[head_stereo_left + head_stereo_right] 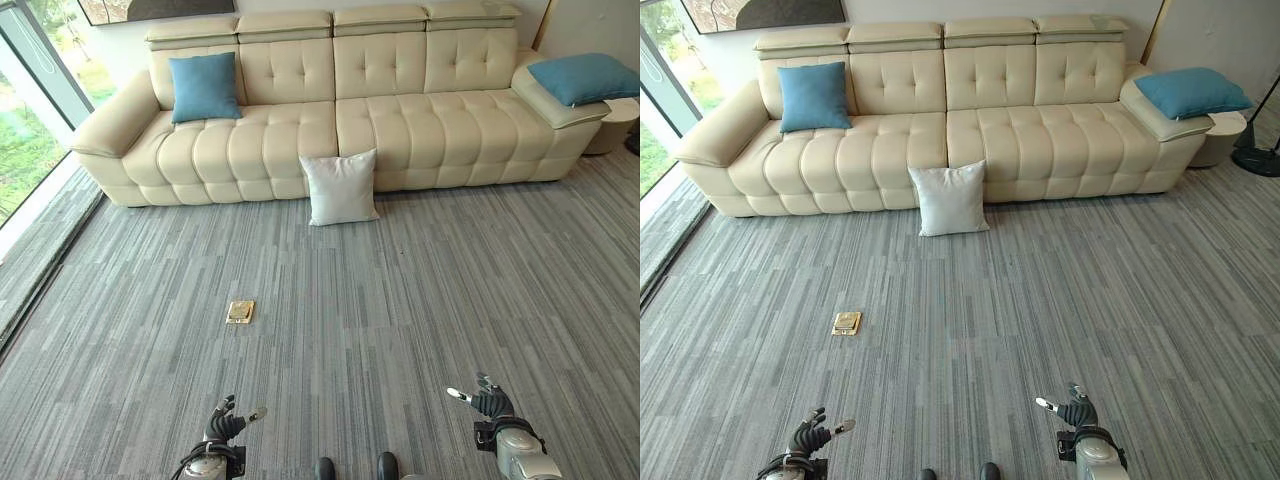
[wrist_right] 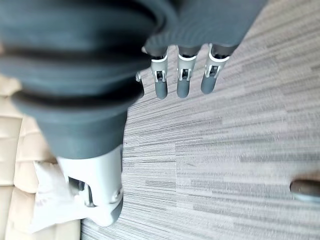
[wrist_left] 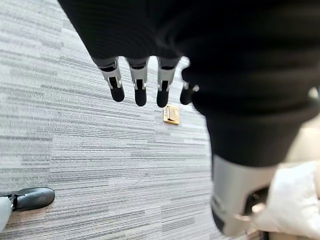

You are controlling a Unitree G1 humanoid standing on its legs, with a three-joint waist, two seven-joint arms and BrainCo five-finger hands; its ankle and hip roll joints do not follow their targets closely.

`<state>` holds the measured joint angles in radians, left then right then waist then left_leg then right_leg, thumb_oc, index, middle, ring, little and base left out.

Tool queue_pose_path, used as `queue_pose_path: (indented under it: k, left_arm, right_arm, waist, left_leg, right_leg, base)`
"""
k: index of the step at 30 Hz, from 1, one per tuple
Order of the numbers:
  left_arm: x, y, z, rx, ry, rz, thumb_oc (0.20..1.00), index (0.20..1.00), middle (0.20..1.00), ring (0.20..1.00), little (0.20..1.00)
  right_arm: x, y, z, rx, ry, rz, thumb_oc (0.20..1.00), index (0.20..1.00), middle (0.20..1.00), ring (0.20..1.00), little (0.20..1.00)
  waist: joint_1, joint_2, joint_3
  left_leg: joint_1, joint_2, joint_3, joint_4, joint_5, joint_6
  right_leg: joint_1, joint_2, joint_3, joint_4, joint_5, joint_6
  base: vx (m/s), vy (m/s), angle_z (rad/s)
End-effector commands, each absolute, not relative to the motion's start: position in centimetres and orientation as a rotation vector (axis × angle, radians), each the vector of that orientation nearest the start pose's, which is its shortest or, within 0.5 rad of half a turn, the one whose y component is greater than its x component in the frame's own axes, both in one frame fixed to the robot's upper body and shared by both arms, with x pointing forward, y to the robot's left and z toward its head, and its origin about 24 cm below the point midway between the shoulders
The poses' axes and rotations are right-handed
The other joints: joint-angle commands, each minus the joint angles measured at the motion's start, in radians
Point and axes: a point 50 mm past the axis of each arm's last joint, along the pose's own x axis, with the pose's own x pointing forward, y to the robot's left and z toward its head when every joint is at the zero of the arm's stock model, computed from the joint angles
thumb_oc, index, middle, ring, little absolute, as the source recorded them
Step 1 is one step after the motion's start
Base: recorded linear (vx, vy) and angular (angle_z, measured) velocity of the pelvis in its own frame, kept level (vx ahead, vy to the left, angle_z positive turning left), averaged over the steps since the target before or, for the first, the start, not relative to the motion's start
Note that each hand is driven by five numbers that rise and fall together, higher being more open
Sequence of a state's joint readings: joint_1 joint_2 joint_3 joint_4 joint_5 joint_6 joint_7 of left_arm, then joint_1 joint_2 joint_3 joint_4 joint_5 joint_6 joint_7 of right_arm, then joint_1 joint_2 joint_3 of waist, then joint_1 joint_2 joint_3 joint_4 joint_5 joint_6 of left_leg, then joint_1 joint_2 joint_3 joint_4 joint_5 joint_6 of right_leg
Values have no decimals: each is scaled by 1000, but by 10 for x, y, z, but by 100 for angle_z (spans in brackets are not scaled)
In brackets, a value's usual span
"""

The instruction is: Pick up all the scattered cushions and arrange them neatly on the sofa.

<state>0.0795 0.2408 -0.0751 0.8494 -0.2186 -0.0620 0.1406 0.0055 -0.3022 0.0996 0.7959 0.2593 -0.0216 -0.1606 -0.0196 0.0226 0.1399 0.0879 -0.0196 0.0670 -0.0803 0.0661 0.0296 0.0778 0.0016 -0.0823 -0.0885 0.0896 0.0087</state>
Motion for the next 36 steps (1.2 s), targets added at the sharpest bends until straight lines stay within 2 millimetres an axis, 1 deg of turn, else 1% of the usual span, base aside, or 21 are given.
queue_pose_path:
  k: [1,6,17,23,28,36]
  left_arm:
    - [152,238,-119,126,789,252,1000,1000,1000,1000,1000]
    - [154,236,-117,123,774,251,1000,1000,1000,1000,1000]
    - [150,228,-125,105,824,231,1000,1000,1000,1000,1000]
    - [148,228,-126,105,835,231,1000,1000,1000,1000,1000]
    - [147,233,-128,133,856,245,1000,1000,1000,1000,1000]
    - [146,230,-128,95,849,244,1000,1000,1000,1000,1000]
  right_arm:
    - [186,-246,-97,-129,672,-299,1000,1000,1000,1000,1000]
    - [185,-246,-98,-142,677,-306,1000,1000,1000,1000,1000]
    - [183,-240,-103,-155,707,-290,1000,1000,1000,1000,1000]
    - [179,-237,-107,-145,733,-285,1000,1000,1000,1000,1000]
    - [186,-231,-107,-119,729,-257,1000,1000,1000,1000,1000]
    - [180,-234,-109,-132,743,-251,1000,1000,1000,1000,1000]
  waist:
    - [2,-24,-35]
    - [4,-24,-35]
    - [5,-23,-36]
    - [1,-24,-36]
    - [-3,-24,-32]
    - [2,-27,-29]
  left_leg:
    - [19,45,-12,-7,-82,-76]
    - [24,46,-15,-7,-84,-75]
    - [31,46,-15,-7,-89,-73]
    - [30,47,-13,-7,-89,-73]
    - [23,46,-11,-7,-85,-74]
    - [27,44,-10,-7,-90,-74]
  right_leg:
    - [11,-76,11,1,-103,96]
    - [16,-74,10,1,-106,96]
    - [23,-72,12,1,-108,95]
    - [22,-72,15,1,-108,96]
    - [13,-72,19,3,-102,95]
    - [21,-75,14,1,-106,98]
  base:
    - [0,0,0]
    - [0,0,0]
    - [0,0,0]
    - [0,0,0]
    - [-20,3,-2]
    - [0,2,0]
